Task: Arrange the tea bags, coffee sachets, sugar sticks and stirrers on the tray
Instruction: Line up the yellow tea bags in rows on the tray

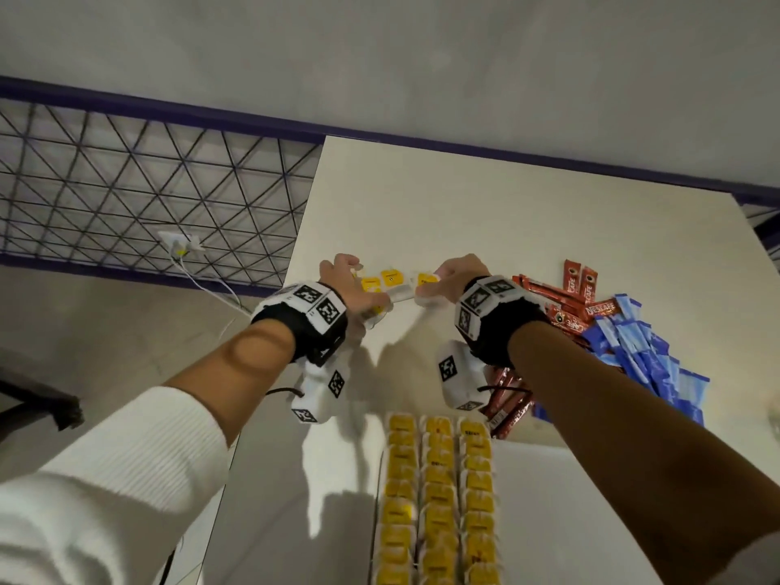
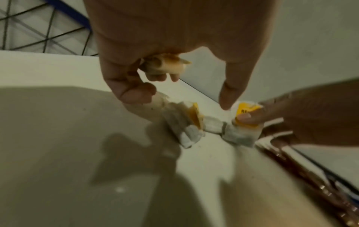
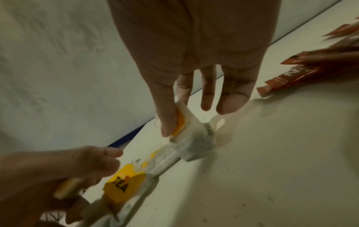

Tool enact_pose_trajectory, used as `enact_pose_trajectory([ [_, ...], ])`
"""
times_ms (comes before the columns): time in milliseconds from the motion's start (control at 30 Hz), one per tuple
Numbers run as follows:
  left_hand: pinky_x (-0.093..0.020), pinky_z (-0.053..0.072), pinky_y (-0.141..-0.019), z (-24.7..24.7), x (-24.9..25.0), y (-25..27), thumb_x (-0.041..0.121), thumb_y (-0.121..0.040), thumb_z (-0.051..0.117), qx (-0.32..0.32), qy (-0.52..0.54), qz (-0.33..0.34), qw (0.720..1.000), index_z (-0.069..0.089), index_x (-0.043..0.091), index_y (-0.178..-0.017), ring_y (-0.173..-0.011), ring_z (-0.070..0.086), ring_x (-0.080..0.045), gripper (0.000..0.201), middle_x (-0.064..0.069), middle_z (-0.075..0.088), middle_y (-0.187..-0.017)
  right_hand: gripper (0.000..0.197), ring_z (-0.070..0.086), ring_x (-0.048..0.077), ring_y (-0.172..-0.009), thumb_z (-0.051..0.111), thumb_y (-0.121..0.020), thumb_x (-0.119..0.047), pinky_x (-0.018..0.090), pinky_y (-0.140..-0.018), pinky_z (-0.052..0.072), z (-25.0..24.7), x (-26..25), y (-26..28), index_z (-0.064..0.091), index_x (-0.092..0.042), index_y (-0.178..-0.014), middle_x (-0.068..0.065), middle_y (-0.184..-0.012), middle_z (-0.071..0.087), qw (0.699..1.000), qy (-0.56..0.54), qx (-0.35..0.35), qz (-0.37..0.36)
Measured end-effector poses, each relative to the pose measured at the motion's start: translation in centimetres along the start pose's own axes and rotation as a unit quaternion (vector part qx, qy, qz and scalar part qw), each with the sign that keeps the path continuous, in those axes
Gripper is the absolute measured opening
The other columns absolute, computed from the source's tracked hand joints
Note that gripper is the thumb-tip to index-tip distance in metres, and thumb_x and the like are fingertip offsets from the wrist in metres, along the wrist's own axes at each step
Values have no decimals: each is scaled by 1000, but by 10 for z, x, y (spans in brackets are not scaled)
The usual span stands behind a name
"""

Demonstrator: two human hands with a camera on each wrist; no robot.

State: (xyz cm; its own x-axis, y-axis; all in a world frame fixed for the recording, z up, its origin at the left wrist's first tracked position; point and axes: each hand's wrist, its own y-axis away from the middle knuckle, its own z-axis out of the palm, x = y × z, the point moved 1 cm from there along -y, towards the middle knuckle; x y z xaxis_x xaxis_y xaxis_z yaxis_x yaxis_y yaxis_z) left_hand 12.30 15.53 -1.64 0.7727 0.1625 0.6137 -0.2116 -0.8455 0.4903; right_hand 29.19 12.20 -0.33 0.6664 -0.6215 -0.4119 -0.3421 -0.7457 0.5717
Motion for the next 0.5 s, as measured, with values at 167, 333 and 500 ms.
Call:
enact_pose_trajectory([
  [167,-39,39,-95,13,8,-15,50,-67,76,-38,-206,8,978,30,9,-137,-120,42,-28,93,-13,31,-135,44,48,21,-86,80,-65,-15,28,-67,39,14,1,-19,58,-3,-101,7,-96,49,999,-41,31,-18],
  [333,-42,42,-93,17,16,-13,37,-80,69,-39,-239,7,970,42,8,-126,-112,50,-37,61,-14,33,-129,41,53,30,-106,72,-75,-10,28,-74,38,17,1,-19,52,-9,-111,11,-119,49,997,-32,24,-60],
  [500,-32,40,-79,13,4,-9,26,-81,71,-51,-189,35,980,48,11,-109,-102,53,-31,40,-12,39,-121,19,62,13,-71,77,-65,-14,26,-69,54,17,19,-14,60,-24,-63,-12,-76,60,997,-59,3,-46],
])
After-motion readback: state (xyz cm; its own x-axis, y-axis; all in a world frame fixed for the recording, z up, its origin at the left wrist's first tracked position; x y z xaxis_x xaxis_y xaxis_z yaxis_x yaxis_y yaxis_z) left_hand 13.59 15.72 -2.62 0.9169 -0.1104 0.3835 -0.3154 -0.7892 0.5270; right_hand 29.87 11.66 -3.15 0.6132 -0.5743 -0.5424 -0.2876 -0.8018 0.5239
